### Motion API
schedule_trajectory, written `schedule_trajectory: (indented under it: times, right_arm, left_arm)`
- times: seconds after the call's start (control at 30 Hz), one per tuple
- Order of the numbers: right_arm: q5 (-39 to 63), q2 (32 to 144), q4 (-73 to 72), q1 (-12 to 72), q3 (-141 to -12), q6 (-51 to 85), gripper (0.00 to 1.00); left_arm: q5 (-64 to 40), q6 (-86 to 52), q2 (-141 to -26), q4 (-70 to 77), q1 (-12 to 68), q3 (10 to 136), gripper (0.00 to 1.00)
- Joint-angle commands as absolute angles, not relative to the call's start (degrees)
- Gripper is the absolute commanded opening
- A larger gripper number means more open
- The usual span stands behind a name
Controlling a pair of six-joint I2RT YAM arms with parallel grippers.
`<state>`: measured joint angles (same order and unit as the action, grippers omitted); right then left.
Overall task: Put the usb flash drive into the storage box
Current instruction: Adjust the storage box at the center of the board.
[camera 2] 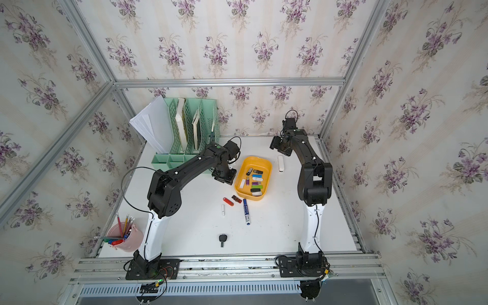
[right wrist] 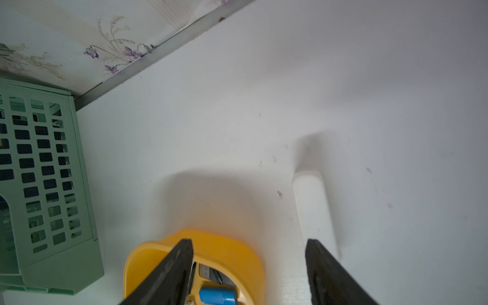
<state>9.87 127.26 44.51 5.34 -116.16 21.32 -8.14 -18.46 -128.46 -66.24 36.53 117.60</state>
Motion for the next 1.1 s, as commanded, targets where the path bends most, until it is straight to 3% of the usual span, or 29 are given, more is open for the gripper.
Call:
schedule_trajectory:
  times: [0.0, 0.37, 0.63, 1.07]
  right_arm:
    - [9.9, 127.4, 52.8, 5.9, -117.7, 17.8, 0.74]
    - [8.7, 112.9, 50.8, 8.2, -95.2, 16.2, 0.81]
    - [10.5, 111.0, 46.7, 10.6, -86.0, 18.6, 0.82]
    - [2.8, 106.7, 46.2, 10.8, -77.2, 22.6, 0.83]
  left_arm:
    - [-10.5, -18.9, -128.5, -66.0, 36.6, 119.1, 0.51]
    - [-12.0, -19.8, -126.1, -62.7, 37.4, 112.9, 0.59]
    - [-13.7, -20.2, -128.9, -61.1, 37.8, 114.1, 0.64]
    - [-12.7, -17.5, -134.4, -63.5, 37.8, 119.4, 0.65]
